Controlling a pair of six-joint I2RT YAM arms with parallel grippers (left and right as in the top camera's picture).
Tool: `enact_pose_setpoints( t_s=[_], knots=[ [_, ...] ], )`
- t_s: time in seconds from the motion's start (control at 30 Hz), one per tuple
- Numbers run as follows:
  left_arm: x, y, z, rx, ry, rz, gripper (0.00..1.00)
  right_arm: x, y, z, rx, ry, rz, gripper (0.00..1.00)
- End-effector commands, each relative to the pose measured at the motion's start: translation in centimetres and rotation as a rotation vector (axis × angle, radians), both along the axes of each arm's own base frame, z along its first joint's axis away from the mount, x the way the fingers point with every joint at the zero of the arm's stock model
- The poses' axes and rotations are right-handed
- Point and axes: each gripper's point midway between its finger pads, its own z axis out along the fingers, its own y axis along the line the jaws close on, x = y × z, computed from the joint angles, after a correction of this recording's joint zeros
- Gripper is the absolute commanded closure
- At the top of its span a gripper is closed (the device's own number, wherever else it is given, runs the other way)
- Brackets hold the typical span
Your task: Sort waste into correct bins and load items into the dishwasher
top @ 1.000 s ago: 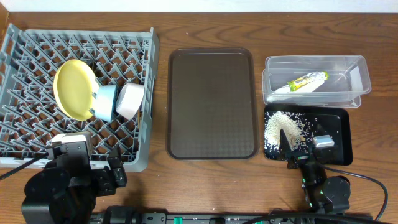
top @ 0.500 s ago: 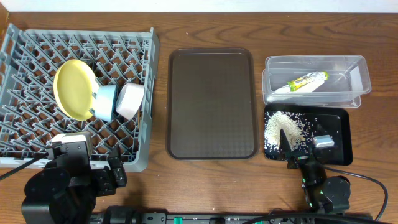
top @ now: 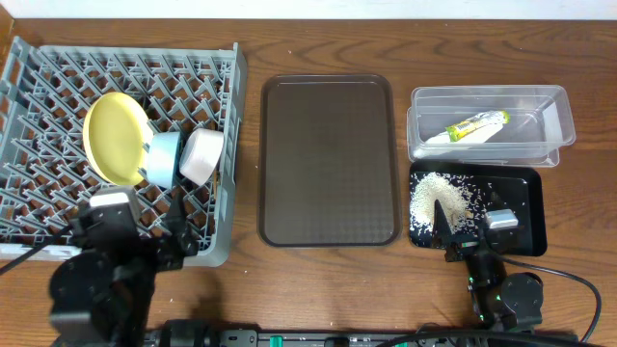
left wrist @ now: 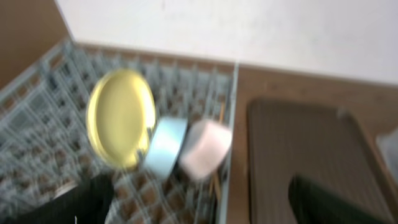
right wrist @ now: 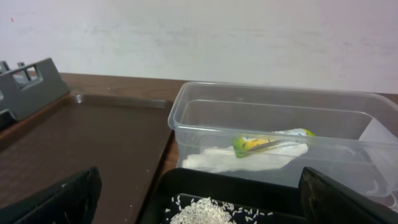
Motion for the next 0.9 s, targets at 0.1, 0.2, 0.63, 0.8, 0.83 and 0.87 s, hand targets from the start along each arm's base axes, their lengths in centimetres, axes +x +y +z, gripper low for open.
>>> enact_pose_setpoints(
  t_s=[0.1, 0.2, 0.63, 0.8, 0.83, 0.87],
  knots=[
    [1.9, -1.5, -4.1, -0.052, -0.094, -0.078, 0.07, 0.0, -0.4, -0.1, 0.009, -0.001, -0.019, 0.01],
    [2.6, -1.6, -5.8, -0.064, -0.153, -0.079, 0.07, 0.0, -0.4, -0.1, 0.009, 0.0, -0.019, 0.01],
    [3.1, -1.7, -11.5, -0.06, -0.282, -0.091, 0.07, 0.0, -0.4, -0.1, 0.009, 0.0, -0.019, 0.01],
    [3.6, -1.7, -13.1, -0.061, -0.279, -0.092, 0.07, 0.0, -0.4, -0.1, 0.009, 0.0, -0.019, 0.01],
    [3.6, -1.7, -13.4, -0.061, -0.275, -0.092, 0.07, 0.0, -0.4, -0.1, 0.009, 0.0, -0.019, 0.01],
    [3.7, -1.7, -13.7, -0.062, -0.269, -0.091, 0.07, 0.0, -0.4, -0.1, 0.009, -0.001, -0.019, 0.01]
  ],
)
